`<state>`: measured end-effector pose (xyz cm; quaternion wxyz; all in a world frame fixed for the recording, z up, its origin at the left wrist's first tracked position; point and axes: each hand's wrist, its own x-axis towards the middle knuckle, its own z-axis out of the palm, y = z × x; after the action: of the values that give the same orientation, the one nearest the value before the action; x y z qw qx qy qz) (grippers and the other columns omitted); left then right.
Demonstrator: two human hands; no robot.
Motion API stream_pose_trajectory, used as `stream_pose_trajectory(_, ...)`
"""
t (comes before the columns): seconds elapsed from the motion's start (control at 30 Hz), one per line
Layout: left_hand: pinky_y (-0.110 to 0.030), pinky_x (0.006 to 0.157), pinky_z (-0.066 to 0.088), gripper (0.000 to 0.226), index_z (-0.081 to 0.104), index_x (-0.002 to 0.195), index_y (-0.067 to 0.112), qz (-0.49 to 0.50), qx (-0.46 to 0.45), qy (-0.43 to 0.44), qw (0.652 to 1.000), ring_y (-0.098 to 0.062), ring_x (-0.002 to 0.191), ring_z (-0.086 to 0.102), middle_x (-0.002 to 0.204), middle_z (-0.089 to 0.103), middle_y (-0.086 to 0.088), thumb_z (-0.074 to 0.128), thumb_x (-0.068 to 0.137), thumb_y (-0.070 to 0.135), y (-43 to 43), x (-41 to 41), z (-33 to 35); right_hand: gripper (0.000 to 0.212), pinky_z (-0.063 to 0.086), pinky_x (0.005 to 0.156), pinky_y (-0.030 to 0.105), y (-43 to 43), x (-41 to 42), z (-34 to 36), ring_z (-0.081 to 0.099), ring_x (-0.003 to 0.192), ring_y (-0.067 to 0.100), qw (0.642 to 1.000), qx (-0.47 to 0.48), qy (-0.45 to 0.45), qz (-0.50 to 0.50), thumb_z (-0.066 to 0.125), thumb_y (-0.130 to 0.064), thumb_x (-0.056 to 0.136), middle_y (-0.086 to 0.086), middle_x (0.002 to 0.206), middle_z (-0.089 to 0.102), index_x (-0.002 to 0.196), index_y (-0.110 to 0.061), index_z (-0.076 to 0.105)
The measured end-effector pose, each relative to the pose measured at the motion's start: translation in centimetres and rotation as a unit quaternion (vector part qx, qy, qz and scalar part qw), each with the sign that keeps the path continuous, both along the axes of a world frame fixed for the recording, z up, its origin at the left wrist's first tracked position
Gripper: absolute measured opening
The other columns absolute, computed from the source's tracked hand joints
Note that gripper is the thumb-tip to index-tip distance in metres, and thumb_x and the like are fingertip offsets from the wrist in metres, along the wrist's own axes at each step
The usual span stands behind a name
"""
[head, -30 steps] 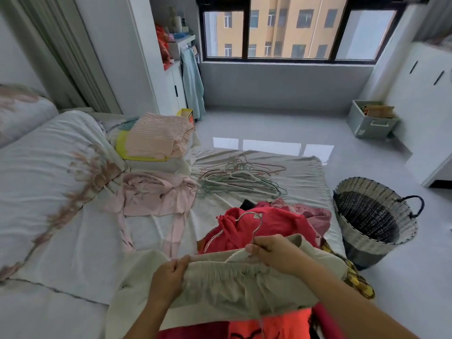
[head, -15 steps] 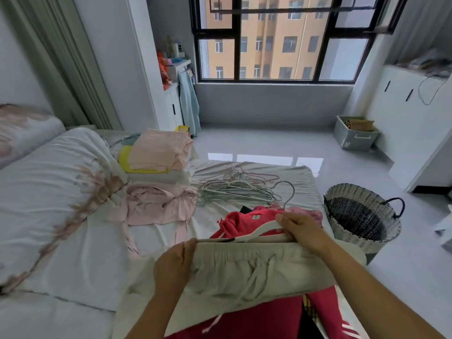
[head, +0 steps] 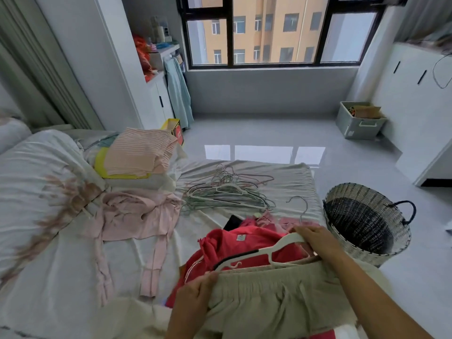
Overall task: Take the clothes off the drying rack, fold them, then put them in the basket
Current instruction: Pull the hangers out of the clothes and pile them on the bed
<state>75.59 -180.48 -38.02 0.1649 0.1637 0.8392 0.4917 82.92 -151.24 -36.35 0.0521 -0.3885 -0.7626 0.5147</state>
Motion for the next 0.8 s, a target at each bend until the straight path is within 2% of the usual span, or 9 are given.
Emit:
stream_pose_trajectory(0.07,-0.011,0.053,0.035,0.069,0.050,0.043,0.025,0.026,0.003,-0.037,0.999,0.007,0.052,0.051,0.054,0.057,0.000,0.043,0.043,0.094,0.9,0.1,-0.5,0.033,0.033,0.048,0.024,2.9,-0.7,-0.1,0.043,0.047,0.013,0.995,-0.032,0.027,-0.087,0.049,-0.027,0.093,0.003,0.058,0.051,0.071,-0.009,0.064)
stream_pose_trajectory(0.13,-0.005,0.060,0.035,0.084,0.069,0.065,0.015,0.023,-0.002,-0.133,0.991,0.014,0.054,0.051,0.045,0.057,0.007,0.052,0.030,0.089,1.9,0.4,-0.2,0.031,0.027,0.037,0.016,6.1,-1.4,0.7,0.033,0.035,0.008,0.960,-0.140,0.111,-0.216,0.042,-0.021,0.093,-0.004,0.044,0.043,0.064,-0.013,0.050)
stream_pose_trajectory(0.17,-0.005,0.061,0.037,0.065,0.065,0.059,0.034,0.000,-0.004,-0.149,0.989,0.012,0.058,0.052,0.043,0.054,0.014,0.052,0.030,0.091,2.6,0.5,0.0,0.031,0.023,0.033,0.014,7.5,-2.1,1.2,0.028,0.031,0.006,0.942,-0.176,0.144,-0.249,0.040,-0.021,0.093,-0.006,0.041,0.039,0.063,-0.014,0.046)
stream_pose_trajectory(0.33,-0.015,0.048,0.032,0.048,0.057,0.046,0.027,-0.138,0.184,-0.212,0.950,0.001,0.045,0.042,0.044,0.047,0.011,0.060,0.062,0.072,10.2,4.1,6.7,0.041,0.021,0.032,0.016,5.8,-7.7,3.0,0.027,0.032,0.001,0.943,-0.169,0.209,-0.196,0.040,-0.035,0.100,-0.007,0.046,0.043,0.066,-0.015,0.050)
stream_pose_trajectory(0.4,-0.015,0.047,0.035,0.047,0.059,0.051,0.023,-0.221,0.255,-0.250,0.908,-0.002,0.048,0.049,0.047,0.052,0.012,0.056,0.081,0.059,14.0,4.7,9.9,0.039,0.021,0.032,0.015,5.2,-9.0,4.1,0.028,0.033,0.002,0.904,-0.247,0.273,-0.217,0.038,-0.038,0.100,-0.009,0.043,0.043,0.071,-0.016,0.051)
stream_pose_trajectory(0.53,-0.020,0.060,0.055,0.041,0.067,0.076,0.006,-0.095,0.302,-0.401,0.859,-0.028,0.088,0.067,0.062,0.069,-0.006,0.055,0.085,0.044,17.9,0.4,11.9,0.045,0.018,0.039,0.020,7.6,-9.4,6.5,0.023,0.033,0.006,0.801,-0.390,0.373,-0.260,0.032,-0.042,0.100,-0.009,0.038,0.032,0.062,-0.020,0.041)
stream_pose_trajectory(0.6,-0.033,0.072,0.056,0.047,0.070,0.077,0.008,-0.022,0.314,-0.365,0.876,-0.025,0.075,0.068,0.073,0.071,-0.010,0.061,0.072,0.054,17.3,-2.6,12.4,0.045,0.018,0.040,0.020,9.4,-9.2,7.6,0.023,0.033,0.007,0.779,-0.389,0.399,-0.288,0.031,-0.041,0.100,-0.009,0.038,0.031,0.061,-0.020,0.040)
stream_pose_trajectory(0.7,-0.043,0.080,0.052,0.045,0.069,0.057,0.017,0.071,0.267,-0.238,0.931,-0.022,0.068,0.064,0.064,0.069,-0.003,0.059,0.073,0.057,15.4,-8.0,9.4,0.040,0.023,0.038,0.014,11.6,-8.7,8.2,0.027,0.035,0.006,0.744,-0.377,0.445,-0.326,0.033,-0.032,0.098,-0.009,0.039,0.033,0.061,-0.019,0.041)
stream_pose_trajectory(0.8,-0.033,0.071,0.052,0.038,0.063,0.066,0.013,0.133,0.256,-0.197,0.937,-0.022,0.067,0.060,0.067,0.064,-0.005,0.056,0.085,0.045,13.8,-11.9,5.7,0.036,0.024,0.040,0.014,12.3,-8.9,7.2,0.028,0.036,0.006,0.735,-0.361,0.450,-0.357,0.034,-0.029,0.096,-0.009,0.040,0.034,0.063,-0.020,0.042)
